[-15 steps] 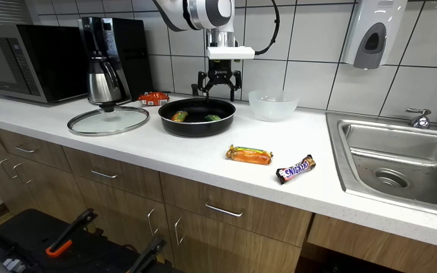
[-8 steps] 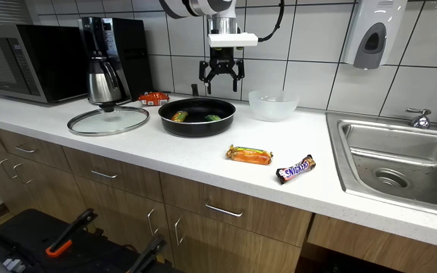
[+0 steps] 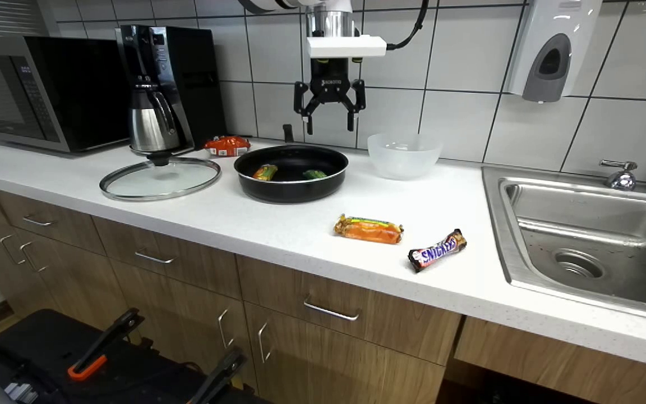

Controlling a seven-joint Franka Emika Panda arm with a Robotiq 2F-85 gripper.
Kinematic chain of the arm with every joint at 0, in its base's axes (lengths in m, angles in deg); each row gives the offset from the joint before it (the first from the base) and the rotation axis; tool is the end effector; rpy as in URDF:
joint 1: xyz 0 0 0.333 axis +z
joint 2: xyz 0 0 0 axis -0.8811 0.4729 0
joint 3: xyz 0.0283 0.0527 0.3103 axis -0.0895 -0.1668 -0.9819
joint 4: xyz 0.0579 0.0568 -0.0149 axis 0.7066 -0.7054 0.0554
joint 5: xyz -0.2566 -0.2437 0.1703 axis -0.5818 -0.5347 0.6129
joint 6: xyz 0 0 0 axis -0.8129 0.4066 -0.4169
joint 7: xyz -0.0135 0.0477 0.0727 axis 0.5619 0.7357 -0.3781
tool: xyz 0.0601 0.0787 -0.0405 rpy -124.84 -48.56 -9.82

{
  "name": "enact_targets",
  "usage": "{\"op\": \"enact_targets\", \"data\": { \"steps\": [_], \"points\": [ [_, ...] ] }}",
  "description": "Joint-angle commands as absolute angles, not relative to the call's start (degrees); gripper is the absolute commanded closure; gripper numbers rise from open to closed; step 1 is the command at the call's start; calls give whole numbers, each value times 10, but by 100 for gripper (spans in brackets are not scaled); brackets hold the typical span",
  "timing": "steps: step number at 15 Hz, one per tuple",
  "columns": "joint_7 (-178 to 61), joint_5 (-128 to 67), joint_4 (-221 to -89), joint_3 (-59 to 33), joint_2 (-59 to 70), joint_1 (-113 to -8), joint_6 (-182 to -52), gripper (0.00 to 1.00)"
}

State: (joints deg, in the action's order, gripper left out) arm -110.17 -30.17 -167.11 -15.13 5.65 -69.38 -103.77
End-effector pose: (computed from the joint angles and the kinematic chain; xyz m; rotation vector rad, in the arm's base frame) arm 0.6207 -0.1044 0.3787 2.9181 1.0414 -0.0208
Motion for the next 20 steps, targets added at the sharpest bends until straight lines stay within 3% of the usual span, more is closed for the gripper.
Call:
{"op": "enact_targets", "data": {
  "steps": [1,20],
  "points": [
    [-1091,-309,-1729,-145,7,-698,-1043,0],
    [-1101,-362,-1868,-93,-52,-707,-1078,0]
  ]
}}
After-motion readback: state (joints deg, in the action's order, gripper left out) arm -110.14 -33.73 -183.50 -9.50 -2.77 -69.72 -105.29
